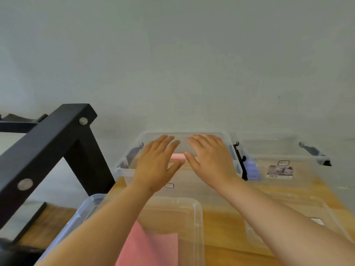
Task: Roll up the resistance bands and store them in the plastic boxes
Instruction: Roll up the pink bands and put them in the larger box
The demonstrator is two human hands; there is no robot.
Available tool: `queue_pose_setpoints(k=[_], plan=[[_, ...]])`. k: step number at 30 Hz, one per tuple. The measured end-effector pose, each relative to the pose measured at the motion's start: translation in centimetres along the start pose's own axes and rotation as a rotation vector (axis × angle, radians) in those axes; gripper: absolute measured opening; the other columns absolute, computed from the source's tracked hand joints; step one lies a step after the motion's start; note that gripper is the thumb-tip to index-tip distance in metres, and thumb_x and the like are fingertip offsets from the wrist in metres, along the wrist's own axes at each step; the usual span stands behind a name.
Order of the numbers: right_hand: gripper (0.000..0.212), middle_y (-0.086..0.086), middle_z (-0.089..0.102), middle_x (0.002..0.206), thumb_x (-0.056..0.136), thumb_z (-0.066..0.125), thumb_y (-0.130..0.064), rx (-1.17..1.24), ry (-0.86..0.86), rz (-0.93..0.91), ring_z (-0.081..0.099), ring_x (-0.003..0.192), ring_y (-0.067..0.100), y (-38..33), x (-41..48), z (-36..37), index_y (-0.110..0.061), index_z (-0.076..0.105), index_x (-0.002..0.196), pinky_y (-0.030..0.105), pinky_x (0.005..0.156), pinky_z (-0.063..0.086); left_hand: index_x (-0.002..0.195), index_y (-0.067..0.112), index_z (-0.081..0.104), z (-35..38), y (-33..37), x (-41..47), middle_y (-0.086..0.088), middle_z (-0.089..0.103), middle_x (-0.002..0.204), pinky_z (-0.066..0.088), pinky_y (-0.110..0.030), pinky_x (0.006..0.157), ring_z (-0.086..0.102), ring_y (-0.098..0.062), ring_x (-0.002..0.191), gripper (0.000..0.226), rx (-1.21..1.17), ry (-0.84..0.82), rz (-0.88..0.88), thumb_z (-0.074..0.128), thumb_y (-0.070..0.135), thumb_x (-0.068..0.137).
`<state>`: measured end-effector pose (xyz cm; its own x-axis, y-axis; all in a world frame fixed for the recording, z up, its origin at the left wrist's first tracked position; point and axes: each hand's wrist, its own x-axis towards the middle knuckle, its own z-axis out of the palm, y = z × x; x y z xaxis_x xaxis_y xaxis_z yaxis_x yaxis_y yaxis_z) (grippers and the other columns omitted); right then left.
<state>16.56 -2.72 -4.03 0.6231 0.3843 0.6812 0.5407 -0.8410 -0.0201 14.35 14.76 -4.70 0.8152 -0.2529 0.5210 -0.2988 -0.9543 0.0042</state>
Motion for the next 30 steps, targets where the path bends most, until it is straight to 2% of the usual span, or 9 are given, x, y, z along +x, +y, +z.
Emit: queue_pose_setpoints(k=[5,10,13,16,19,23,30], plan=[[0.048,0.002,0.071,0.108,0.086,0.040,-0.042,-0.044,-0.010,-0.076,0.065,0.105,0.024,-0.4,-2.9,-1.7,-0.012,0.068,0.112,0.038,0.094,0.049,0.136,0.020,0.050,-0.6,1.4,-2.6,-0.002,0.049,0.143,0.035,-0.040,0.107,0.041,-0.023,0.135,0.063,0.083,0.032,0.123,0.032,0.061,0.091],[0.046,0.002,0.070,0.110,0.087,0.039,-0.039,-0.069,-0.060,-0.133,0.065,0.105,0.021,-1.9,-8.1,-5.9,-0.014,0.068,0.112,0.034,0.092,0.050,0.145,0.027,0.035,-3.6,4.5,-5.6,0.006,0.037,0.149,0.028,-0.035,0.111,0.028,-0.015,0.140,0.079,-0.036,0.018,0.041,0.019,0.072,0.083],[0.043,0.008,0.064,0.125,0.093,0.044,-0.034,-0.023,-0.173,-0.124,0.057,0.119,0.026,-3.6,-12.4,-9.6,-0.010,0.061,0.124,0.038,0.101,0.042,0.146,0.026,0.034,-6.1,7.5,-9.1,0.005,0.036,0.150,0.025,-0.034,0.111,0.026,-0.014,0.140,0.063,-0.113,-0.040,0.042,0.039,0.059,0.093],[0.037,0.009,0.060,0.129,0.094,0.054,-0.028,-0.077,-0.192,-0.088,0.052,0.123,0.028,-4.9,-16.6,-12.9,-0.009,0.060,0.126,0.038,0.106,0.033,0.145,0.025,0.036,-8.8,10.1,-12.9,0.003,0.039,0.149,0.029,-0.037,0.111,0.028,-0.016,0.139,0.058,-0.152,-0.085,0.069,0.046,0.052,0.094],[0.032,0.005,0.062,0.123,0.094,0.051,-0.030,-0.132,-0.280,-0.018,0.052,0.119,0.026,-5.6,-21.0,-15.5,-0.013,0.062,0.118,0.036,0.103,0.031,0.143,0.025,0.037,-11.1,12.3,-16.4,0.002,0.039,0.149,0.028,-0.038,0.111,0.028,-0.017,0.139,0.056,-0.138,-0.205,0.089,0.047,0.050,0.094],[0.033,0.003,0.057,0.130,0.095,0.048,-0.035,-0.113,-0.538,0.128,0.050,0.122,0.023,-5.6,-26.0,-17.9,-0.021,0.060,0.123,0.035,0.100,0.040,0.137,0.026,0.045,-12.2,14.7,-20.1,-0.001,0.045,0.143,0.028,-0.036,0.110,0.032,-0.020,0.135,0.051,-0.161,-0.414,0.088,0.054,0.049,0.092],[0.038,0.001,0.058,0.129,0.092,0.053,-0.041,-0.056,-0.709,0.198,0.050,0.123,0.022,-6.3,-29.5,-17.4,-0.024,0.060,0.124,0.031,0.096,0.042,0.110,0.029,0.065,-9.1,16.5,-23.0,-0.001,0.058,0.124,0.039,-0.036,0.103,0.048,-0.019,0.120,0.037,-0.309,-0.585,-0.005,0.067,0.052,0.081]])
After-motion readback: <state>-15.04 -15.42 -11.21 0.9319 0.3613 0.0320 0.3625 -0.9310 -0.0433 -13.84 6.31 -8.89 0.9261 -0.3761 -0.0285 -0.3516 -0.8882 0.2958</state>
